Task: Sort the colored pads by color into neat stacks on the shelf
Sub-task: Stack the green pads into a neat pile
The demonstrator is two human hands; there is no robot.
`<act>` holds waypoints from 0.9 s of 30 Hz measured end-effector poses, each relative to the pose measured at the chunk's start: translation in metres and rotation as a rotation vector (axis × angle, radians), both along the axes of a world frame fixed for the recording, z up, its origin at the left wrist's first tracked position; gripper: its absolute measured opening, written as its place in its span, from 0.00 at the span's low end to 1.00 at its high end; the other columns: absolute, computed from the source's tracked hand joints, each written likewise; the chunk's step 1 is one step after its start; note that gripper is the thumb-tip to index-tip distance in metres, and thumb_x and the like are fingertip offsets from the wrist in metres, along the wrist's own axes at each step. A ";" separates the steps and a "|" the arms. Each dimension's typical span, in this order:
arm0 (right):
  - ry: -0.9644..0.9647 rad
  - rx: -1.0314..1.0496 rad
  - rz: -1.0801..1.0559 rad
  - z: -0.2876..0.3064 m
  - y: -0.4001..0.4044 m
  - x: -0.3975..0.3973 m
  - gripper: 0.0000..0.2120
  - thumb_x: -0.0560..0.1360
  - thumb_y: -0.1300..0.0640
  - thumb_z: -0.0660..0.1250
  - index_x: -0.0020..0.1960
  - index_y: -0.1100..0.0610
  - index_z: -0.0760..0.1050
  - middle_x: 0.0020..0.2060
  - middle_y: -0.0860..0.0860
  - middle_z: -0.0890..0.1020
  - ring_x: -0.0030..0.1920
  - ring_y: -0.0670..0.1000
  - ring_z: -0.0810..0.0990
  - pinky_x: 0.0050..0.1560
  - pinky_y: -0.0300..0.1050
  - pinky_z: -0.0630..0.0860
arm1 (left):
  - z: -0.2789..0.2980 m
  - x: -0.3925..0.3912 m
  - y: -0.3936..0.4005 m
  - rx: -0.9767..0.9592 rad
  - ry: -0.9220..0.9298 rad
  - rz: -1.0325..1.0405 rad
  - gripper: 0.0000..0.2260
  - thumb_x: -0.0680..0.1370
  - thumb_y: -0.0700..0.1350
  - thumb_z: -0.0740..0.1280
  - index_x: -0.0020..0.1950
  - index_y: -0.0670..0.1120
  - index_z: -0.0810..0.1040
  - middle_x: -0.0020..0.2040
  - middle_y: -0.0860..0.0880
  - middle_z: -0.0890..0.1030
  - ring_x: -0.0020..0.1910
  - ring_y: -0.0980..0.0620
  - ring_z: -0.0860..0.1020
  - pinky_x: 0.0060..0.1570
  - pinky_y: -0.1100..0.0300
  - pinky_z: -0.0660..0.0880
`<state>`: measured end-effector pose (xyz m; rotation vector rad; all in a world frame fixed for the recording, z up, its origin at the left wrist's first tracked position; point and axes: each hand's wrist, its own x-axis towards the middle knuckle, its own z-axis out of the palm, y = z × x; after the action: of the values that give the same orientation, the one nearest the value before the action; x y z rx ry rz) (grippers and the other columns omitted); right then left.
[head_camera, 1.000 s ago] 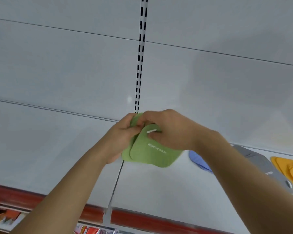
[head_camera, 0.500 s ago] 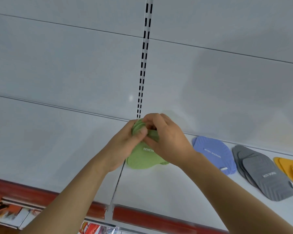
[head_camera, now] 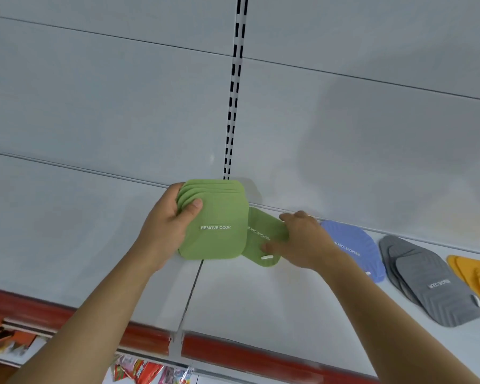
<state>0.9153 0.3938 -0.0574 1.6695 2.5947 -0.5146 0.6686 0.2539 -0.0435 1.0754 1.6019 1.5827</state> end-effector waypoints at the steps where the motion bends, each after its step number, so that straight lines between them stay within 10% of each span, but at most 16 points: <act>1: -0.021 -0.032 -0.017 0.003 0.001 -0.003 0.35 0.66 0.31 0.75 0.63 0.52 0.75 0.57 0.52 0.75 0.61 0.57 0.75 0.57 0.52 0.77 | 0.000 -0.001 0.000 -0.002 0.009 0.004 0.15 0.78 0.53 0.68 0.65 0.53 0.78 0.60 0.53 0.85 0.62 0.49 0.82 0.69 0.39 0.75; 7: 0.045 -0.171 -0.071 0.011 0.011 -0.011 0.27 0.58 0.37 0.82 0.48 0.51 0.79 0.48 0.51 0.82 0.48 0.52 0.80 0.40 0.46 0.76 | 0.002 -0.002 -0.001 -0.011 0.029 0.012 0.15 0.78 0.54 0.68 0.65 0.55 0.78 0.59 0.55 0.85 0.62 0.52 0.82 0.68 0.42 0.75; 13: 0.258 -0.216 -0.037 0.021 -0.011 -0.007 0.21 0.72 0.58 0.73 0.59 0.48 0.66 0.44 0.51 0.81 0.41 0.51 0.79 0.35 0.45 0.76 | 0.005 -0.005 0.000 -0.023 0.021 0.046 0.15 0.78 0.55 0.67 0.64 0.56 0.77 0.58 0.56 0.85 0.61 0.51 0.82 0.68 0.40 0.75; 19: 0.490 0.160 0.141 0.093 -0.016 0.025 0.33 0.74 0.64 0.68 0.71 0.39 0.64 0.49 0.41 0.84 0.43 0.49 0.83 0.47 0.46 0.80 | 0.012 -0.009 0.006 -0.006 -0.053 0.035 0.14 0.78 0.54 0.67 0.63 0.58 0.78 0.60 0.53 0.84 0.63 0.47 0.82 0.67 0.36 0.76; 27: 0.263 0.121 0.661 0.115 -0.030 -0.011 0.13 0.76 0.61 0.71 0.54 0.45 0.85 0.42 0.34 0.84 0.43 0.42 0.80 0.48 0.30 0.73 | 0.022 0.029 0.025 -0.023 -0.043 -0.205 0.12 0.80 0.51 0.67 0.63 0.55 0.78 0.59 0.48 0.85 0.61 0.44 0.83 0.66 0.38 0.77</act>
<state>0.9045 0.3636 0.0572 0.6965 3.1749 -0.5671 0.6979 0.2792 -0.0213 1.1469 1.4291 1.4382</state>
